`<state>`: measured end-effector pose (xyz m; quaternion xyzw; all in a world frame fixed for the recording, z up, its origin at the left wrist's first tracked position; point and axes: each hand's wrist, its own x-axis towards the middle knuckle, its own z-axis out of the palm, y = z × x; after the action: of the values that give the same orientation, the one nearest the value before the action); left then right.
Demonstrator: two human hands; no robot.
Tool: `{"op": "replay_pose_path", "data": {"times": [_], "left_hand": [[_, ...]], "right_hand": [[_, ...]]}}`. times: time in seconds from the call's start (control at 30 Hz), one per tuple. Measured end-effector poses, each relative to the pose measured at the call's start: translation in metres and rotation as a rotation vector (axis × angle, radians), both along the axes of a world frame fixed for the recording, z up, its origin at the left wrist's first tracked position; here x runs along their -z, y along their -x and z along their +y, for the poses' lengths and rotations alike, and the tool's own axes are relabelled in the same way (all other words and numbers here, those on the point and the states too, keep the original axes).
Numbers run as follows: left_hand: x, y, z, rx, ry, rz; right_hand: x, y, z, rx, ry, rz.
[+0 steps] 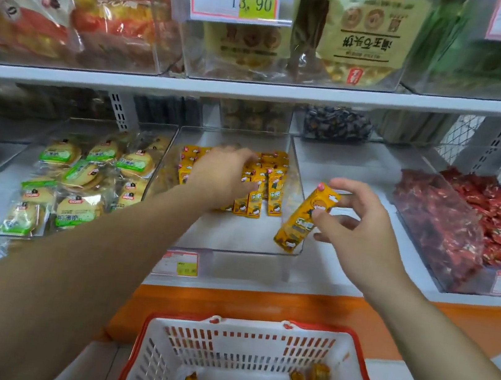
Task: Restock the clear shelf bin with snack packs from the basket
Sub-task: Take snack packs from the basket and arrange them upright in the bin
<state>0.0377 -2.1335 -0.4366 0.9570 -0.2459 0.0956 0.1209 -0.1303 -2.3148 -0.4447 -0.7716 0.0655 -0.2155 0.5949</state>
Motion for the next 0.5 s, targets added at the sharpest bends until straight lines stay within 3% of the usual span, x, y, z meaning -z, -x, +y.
{"op": "replay_pose_path", "data": {"times": [0.23, 0.4, 0.5], "left_hand": [[0.044, -0.043, -0.013, 0.046, -0.056, -0.020], [0.059, -0.054, -0.004, 0.037, 0.098, -0.112], [0.061, -0.056, 0.001, 0.004, 0.151, -0.099]], "right_hand": [[0.002, -0.043, -0.010, -0.103, 0.233, -0.057], [-0.013, -0.092, -0.002, -0.210, 0.418, -0.006], [-0.021, -0.126, 0.003, -0.243, 0.671, 0.059]]}}
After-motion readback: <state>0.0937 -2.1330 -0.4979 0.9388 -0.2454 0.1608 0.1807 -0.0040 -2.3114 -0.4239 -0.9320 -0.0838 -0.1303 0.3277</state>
